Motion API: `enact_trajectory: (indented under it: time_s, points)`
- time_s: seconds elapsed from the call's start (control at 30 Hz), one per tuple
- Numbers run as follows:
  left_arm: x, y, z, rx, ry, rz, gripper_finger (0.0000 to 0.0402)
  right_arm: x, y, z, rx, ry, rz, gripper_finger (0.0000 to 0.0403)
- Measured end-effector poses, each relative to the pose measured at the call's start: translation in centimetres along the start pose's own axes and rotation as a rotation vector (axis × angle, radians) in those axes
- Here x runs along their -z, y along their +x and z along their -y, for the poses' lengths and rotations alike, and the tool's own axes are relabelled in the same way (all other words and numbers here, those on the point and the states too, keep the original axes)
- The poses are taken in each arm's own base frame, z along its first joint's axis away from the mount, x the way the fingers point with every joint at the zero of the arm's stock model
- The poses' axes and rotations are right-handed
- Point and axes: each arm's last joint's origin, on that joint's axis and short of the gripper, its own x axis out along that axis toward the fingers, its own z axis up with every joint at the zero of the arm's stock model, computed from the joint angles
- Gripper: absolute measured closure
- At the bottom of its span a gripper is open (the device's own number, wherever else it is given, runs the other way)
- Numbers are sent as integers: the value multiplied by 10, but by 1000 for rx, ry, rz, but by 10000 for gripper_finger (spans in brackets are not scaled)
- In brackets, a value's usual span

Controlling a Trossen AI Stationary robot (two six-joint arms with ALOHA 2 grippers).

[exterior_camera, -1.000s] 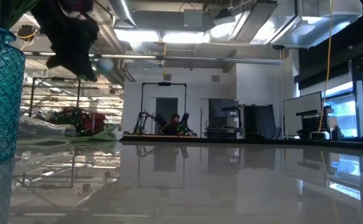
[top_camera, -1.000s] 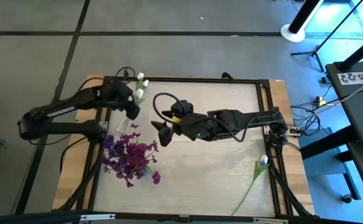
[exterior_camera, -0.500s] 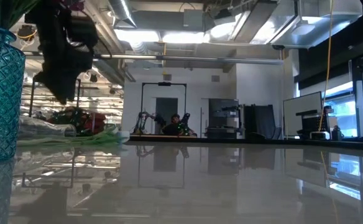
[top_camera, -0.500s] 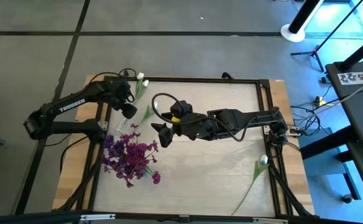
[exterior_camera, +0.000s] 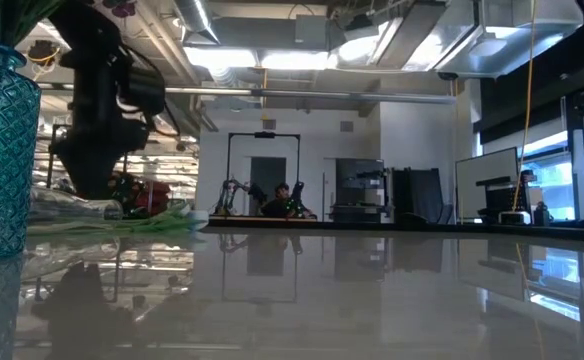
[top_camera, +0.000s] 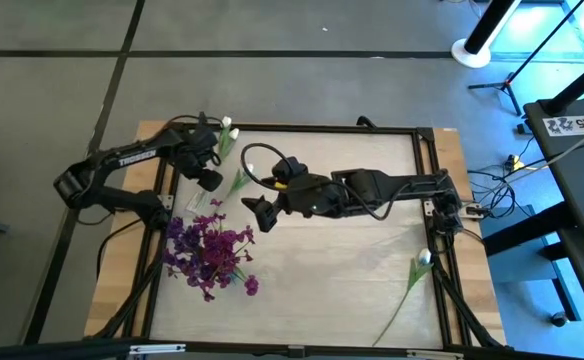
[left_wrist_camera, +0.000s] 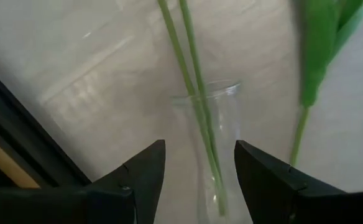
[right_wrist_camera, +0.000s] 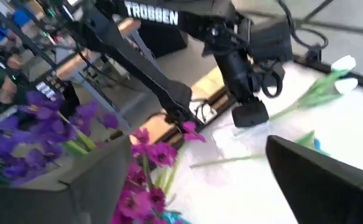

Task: Sort flowers into vase by color
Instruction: Put the transparent vase containing the white flowers on the top center of the table upright

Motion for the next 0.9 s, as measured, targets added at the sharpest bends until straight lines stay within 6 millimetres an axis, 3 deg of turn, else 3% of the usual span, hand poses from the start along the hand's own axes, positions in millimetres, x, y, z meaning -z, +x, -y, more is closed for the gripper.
enact_trajectory:
  time_s: [0.1, 0.47, 0.9]
  points:
    - [-4, 6, 1, 0, -7, -16, 213, -1, 3, 6, -1, 10, -52, 7]
    - [-16, 29, 3, -32, -31, -135, 212, -5, 9, 17, -77, -13, -178, 24]
    - [-32, 37, 8, 1, -93, -29, 212, -1, 8, 14, -198, -63, -287, 20]
